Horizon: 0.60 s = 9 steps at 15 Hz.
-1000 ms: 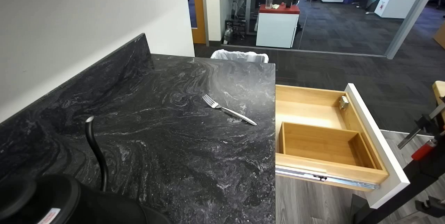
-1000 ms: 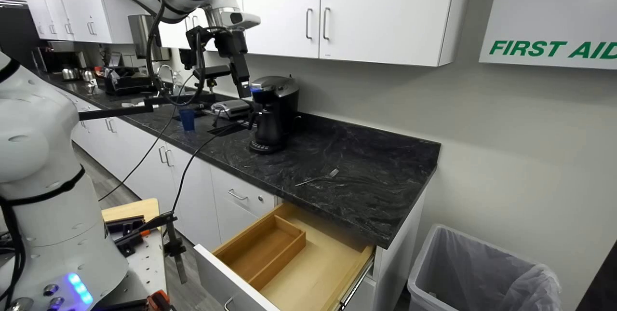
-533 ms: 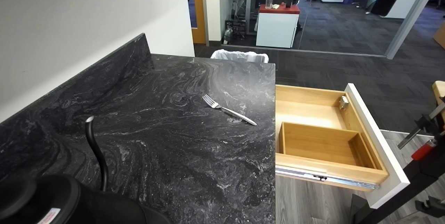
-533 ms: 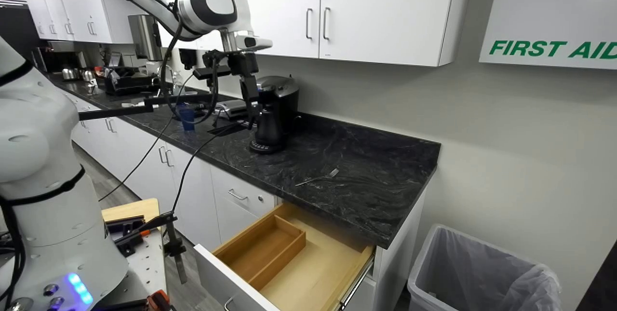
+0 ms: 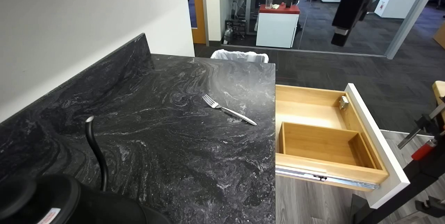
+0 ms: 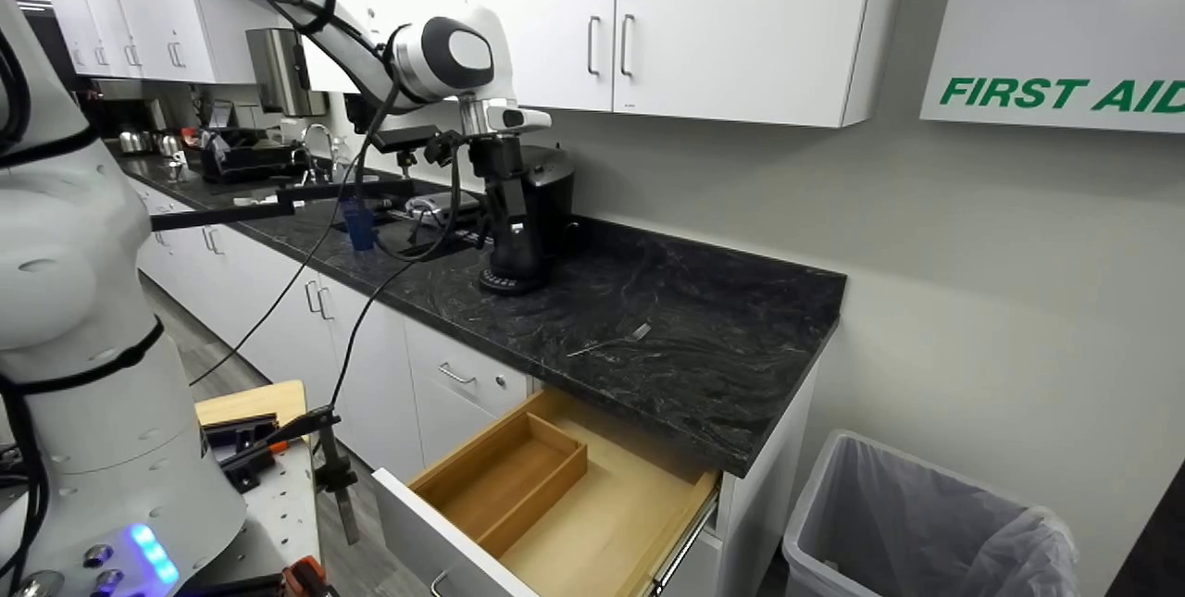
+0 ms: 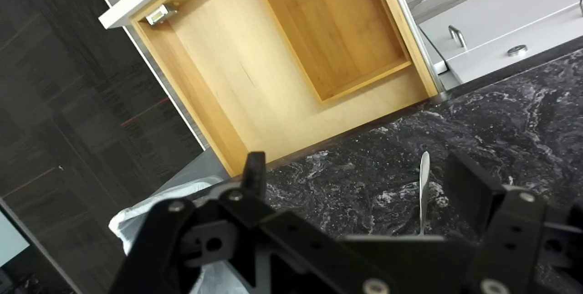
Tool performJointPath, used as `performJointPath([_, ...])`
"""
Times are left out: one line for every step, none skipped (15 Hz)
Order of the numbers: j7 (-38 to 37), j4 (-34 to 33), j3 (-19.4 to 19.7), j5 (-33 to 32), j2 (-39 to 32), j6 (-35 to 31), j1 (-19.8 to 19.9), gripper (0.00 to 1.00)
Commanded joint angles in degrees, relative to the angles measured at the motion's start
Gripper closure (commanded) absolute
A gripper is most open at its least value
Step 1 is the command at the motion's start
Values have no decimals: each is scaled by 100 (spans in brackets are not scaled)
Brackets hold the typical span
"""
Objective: Put the fork in the drawer
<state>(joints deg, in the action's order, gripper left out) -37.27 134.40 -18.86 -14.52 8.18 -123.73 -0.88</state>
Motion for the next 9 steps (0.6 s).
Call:
performJointPath([-24,-97,269,-87,-117,22,-262,0])
performJointPath([-20,-170,304,-111,-206,23,-285,0])
performJointPath([-18,-223,323,-115,-263,25,-299,0])
performJointPath([-17,-252,331,-118,-293,26,-305,0])
performJointPath([-17,-259,331,-120,-296,27,-307,0])
performJointPath([-17,-261,330,-121,-296,27,-309,0])
performJointPath([-17,-262,330,-122,-296,27,-310,0])
performJointPath([68,-274,364,-18,-302,-12,-323,0])
performJointPath([-136,-354,389,-110,-425,-18,-335,0])
